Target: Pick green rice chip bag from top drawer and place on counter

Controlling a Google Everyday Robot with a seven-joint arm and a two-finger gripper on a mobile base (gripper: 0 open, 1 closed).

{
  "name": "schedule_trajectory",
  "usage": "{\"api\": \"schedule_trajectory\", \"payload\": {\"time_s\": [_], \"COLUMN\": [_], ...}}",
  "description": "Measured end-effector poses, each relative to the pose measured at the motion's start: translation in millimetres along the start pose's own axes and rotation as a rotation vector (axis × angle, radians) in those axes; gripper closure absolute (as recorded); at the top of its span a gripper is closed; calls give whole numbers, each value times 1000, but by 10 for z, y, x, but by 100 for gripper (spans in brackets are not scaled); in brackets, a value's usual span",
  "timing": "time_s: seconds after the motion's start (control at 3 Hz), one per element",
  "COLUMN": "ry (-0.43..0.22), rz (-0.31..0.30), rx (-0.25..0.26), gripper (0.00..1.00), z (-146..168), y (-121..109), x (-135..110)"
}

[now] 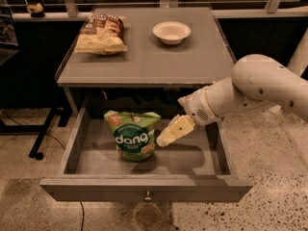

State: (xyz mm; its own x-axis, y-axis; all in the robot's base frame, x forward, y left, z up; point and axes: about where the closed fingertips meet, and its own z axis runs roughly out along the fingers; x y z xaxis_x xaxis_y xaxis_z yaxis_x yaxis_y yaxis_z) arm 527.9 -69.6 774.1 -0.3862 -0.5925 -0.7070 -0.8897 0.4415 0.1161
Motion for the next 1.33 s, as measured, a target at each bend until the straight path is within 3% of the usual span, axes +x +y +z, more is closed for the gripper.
{"api": "schedule_trajectory", "payload": {"time_s": [0.67,1.33], "ry": [4,-17], "rz": [7,-1], "rx": [-94,-139], "gripper": [0,0], "z": [333,585], "y": [82,134], "x": [-54,-174]}}
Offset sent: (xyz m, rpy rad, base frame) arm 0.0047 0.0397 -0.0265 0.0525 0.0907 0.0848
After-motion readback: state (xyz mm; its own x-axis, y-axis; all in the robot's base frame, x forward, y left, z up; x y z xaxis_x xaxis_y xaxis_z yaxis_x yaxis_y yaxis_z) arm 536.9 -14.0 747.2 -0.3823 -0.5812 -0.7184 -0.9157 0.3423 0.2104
